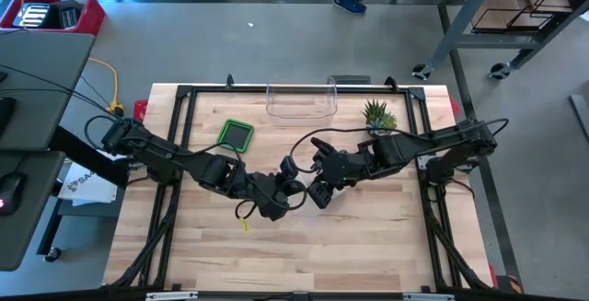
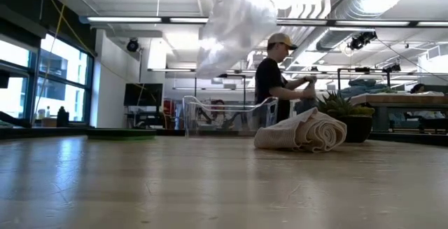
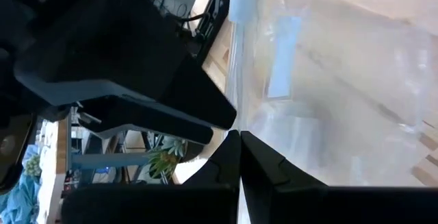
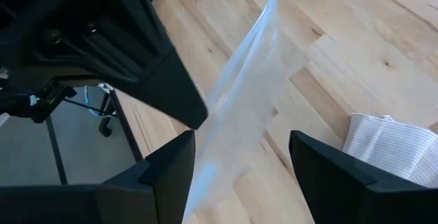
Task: Roll bandage
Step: Put the rolled bandage into the transparent zip bag
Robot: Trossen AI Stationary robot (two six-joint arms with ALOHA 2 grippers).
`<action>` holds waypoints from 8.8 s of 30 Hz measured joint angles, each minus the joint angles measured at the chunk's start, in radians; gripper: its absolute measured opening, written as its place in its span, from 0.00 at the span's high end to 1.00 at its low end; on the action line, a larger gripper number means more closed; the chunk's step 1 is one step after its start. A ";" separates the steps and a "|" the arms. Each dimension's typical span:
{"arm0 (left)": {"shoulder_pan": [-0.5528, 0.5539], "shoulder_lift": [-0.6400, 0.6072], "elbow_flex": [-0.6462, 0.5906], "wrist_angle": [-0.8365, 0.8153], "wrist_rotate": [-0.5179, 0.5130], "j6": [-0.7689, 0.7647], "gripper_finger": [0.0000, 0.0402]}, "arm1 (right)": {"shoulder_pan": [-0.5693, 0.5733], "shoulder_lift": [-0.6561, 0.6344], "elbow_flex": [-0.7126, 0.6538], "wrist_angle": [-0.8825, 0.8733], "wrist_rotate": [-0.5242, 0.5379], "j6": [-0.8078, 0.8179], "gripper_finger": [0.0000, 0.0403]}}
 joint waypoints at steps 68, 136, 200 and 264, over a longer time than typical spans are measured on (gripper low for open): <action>-0.005 -0.010 0.039 0.063 -0.029 -0.547 1.00 | -0.002 -0.001 -0.001 -0.100 -0.055 0.022 1.00; 0.026 0.090 0.063 -0.028 0.033 -0.108 0.57 | -0.026 -0.001 0.000 -0.066 -0.114 -0.049 1.00; -0.001 0.110 0.063 -0.197 0.065 -0.338 1.00 | -0.019 0.000 0.000 -0.430 0.044 0.116 1.00; 0.041 0.110 0.134 -0.164 0.037 -0.236 1.00 | -0.028 0.009 0.000 -0.134 -0.122 0.055 0.63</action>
